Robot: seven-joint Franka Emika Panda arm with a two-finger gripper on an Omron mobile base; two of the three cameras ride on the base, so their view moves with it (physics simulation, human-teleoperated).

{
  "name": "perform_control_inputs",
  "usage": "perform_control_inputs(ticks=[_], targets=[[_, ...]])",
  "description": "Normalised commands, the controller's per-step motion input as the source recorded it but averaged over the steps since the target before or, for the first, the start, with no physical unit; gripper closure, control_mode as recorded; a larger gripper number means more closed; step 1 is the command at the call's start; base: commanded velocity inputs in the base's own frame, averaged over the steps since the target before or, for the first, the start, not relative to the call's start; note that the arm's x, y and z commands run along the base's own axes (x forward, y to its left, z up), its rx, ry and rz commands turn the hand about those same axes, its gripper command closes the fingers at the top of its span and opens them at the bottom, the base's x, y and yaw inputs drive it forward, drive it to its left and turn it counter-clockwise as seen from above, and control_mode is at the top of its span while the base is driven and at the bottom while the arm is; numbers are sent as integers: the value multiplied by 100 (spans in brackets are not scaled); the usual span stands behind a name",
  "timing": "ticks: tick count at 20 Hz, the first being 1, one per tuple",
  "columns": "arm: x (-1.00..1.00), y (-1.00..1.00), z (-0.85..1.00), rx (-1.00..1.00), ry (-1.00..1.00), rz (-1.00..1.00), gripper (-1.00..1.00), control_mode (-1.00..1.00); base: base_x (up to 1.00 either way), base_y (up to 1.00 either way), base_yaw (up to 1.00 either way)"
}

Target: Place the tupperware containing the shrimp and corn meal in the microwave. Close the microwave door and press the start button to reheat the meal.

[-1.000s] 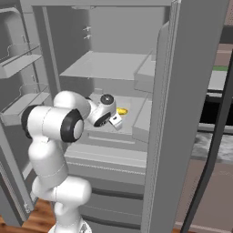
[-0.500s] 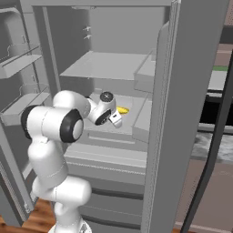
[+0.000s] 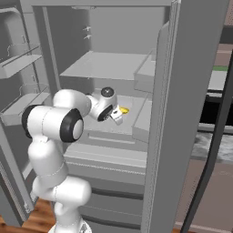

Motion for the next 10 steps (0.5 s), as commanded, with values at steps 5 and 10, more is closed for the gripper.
perform_control_inputs(ticks=[5, 10], targets=[[49, -6, -30, 0, 11, -4, -100, -100, 0, 0, 0], [25, 0, -75, 0, 5, -3, -100, -100, 0, 0, 0]])
